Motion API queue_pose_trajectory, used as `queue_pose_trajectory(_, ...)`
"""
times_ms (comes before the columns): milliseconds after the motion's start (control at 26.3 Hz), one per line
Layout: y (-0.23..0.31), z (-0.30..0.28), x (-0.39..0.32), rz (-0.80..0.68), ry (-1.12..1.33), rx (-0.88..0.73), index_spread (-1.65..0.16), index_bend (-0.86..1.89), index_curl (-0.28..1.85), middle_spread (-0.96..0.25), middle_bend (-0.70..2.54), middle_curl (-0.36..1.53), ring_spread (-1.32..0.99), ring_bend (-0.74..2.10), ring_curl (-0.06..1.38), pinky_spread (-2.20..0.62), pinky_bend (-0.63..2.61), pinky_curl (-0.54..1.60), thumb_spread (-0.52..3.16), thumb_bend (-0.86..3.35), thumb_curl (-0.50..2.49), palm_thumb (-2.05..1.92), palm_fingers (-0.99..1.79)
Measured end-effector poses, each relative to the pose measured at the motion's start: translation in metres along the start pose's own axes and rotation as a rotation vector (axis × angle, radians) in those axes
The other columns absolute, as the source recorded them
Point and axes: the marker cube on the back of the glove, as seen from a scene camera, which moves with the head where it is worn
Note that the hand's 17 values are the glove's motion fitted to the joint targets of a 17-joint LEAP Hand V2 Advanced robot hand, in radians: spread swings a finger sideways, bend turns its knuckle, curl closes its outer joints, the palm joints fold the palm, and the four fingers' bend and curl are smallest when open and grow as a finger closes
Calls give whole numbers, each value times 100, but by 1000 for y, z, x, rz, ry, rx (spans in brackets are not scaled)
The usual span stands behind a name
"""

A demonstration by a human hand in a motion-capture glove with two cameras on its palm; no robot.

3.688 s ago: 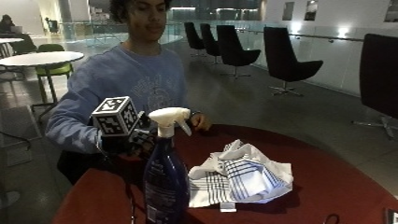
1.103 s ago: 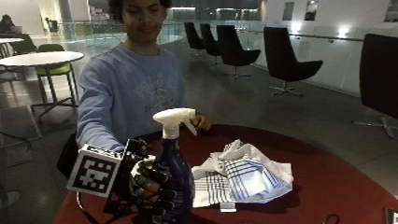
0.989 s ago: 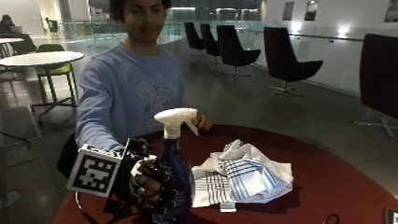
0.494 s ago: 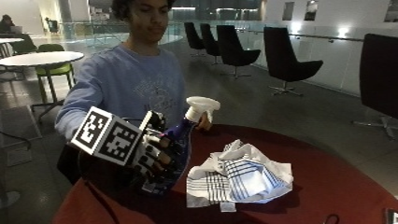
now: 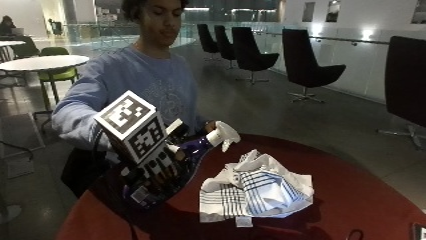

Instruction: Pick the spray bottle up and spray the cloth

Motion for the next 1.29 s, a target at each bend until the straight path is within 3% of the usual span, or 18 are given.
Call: queue_pose_trajectory(1293,-2,16,-7,67,129,-147,-28,7,17,-7,29,42,-4,56,38,12,42,37,87,-2,58,95,95)
